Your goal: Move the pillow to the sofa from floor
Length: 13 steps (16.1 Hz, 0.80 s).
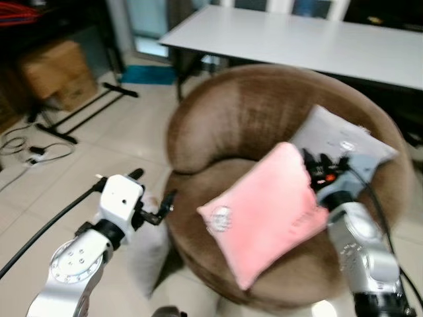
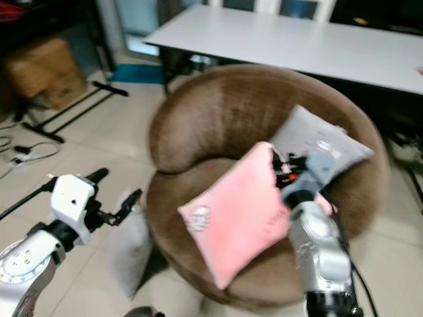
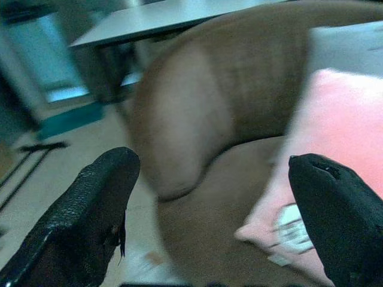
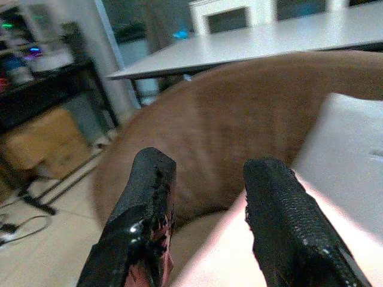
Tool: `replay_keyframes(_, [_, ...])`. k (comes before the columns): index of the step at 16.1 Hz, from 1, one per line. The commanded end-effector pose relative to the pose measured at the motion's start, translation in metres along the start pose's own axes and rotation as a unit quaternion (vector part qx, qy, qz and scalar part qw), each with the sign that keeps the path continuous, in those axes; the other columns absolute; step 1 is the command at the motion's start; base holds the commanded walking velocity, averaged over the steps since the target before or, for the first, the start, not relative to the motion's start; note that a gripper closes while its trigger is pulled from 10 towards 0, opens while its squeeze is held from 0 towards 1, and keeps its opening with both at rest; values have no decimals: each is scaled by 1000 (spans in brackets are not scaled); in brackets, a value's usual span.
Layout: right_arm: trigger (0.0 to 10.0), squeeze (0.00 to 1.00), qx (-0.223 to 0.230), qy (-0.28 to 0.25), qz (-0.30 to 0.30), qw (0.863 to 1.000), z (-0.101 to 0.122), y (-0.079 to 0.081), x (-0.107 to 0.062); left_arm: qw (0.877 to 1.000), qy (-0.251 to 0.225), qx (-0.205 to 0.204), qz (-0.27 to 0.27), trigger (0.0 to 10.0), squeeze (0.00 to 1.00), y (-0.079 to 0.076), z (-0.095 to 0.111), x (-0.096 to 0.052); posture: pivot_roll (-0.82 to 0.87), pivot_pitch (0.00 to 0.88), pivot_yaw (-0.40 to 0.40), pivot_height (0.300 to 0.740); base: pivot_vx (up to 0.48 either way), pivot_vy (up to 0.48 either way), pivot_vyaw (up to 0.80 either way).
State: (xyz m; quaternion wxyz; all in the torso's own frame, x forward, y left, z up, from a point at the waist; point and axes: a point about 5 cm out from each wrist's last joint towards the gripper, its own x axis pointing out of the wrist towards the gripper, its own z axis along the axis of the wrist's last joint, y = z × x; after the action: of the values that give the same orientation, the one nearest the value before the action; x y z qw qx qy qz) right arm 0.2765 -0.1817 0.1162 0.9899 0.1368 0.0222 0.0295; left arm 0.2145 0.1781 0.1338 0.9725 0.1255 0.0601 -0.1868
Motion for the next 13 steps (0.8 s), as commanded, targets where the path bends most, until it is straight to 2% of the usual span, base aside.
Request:
replay_keyframes(1, [10000,0,-5,7,5,1000,-1,12,-5,1000,4,11,27,10000,0,7,1,-2,5,0,-23,740,0,458,0])
replay_keyframes(2, [10000,0,8,29,-4,1000,-7,24,-16,999,6,17,38,10000,0,8,1,1,3,0,-21,740,0,454,0])
replay_keyframes(5, [10000,0,8,53,1,999,-7,34,-21,998,1,22,51,10000,0,10,4,6,-1,0,-12,740,0,454,0])
replay_keyframes(13, [10000,0,-26,87,41,995,-7,37,-22,997,-2,24,71,10000,0,10,4,2,7,0,-26,740,0,444,0])
